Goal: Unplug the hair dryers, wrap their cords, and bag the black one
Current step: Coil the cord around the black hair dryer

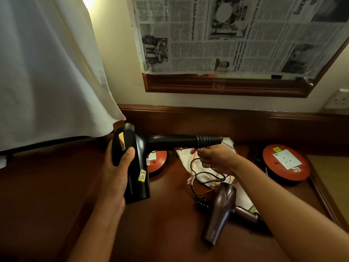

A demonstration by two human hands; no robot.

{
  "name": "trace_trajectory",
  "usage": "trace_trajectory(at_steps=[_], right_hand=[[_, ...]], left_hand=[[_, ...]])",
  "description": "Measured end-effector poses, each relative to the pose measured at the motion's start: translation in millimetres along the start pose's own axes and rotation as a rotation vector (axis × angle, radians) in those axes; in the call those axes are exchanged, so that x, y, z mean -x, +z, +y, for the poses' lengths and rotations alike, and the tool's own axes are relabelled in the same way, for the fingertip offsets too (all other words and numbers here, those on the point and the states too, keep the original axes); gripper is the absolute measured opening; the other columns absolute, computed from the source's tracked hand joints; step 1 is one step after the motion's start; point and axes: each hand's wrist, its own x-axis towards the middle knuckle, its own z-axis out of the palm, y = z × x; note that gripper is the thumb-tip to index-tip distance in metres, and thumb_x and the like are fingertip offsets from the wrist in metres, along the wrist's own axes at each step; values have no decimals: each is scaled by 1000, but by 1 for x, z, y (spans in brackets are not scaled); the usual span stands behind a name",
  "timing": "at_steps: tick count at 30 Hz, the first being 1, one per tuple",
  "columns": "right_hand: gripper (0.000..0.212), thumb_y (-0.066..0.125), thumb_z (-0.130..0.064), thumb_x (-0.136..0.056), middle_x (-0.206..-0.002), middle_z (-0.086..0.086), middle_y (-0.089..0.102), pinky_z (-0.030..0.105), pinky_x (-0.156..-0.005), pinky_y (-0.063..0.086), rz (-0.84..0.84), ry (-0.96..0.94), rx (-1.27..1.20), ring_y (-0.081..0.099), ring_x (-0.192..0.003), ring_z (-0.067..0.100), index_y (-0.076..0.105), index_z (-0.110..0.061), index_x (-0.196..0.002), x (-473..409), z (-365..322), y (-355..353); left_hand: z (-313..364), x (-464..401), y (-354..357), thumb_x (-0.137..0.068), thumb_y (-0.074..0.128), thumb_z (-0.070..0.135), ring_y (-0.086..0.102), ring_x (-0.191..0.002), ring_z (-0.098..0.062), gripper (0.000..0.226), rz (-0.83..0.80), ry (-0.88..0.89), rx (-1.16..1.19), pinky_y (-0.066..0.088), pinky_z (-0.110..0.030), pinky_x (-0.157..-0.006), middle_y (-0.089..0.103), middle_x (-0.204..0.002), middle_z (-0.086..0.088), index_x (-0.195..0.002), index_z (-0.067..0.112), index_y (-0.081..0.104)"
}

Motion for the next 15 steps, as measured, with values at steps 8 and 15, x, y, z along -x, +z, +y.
trace_trajectory(at_steps=[8, 15], right_hand=[[17, 58, 5, -84, -54, 7, 50, 22, -42, 33, 133, -104, 726, 38, -42, 9, 70, -2, -73, -2, -44, -17], [20, 75, -36, -77, -74, -1, 72, 25, -69, 50, 187, -209, 927, 66, -73, 11, 77, -16, -79, -10, -66, -19]], left_hand=[[2, -5, -8, -70, 78, 38, 69, -97, -18, 55, -77, 32, -5, 55, -33, -69, 69, -112, 5, -119, 49, 55], [0, -9, -12, -72, 80, 41, 65, -105, -9, 69, -164, 26, -41, 51, -23, -75, 65, -119, 12, -132, 45, 47]])
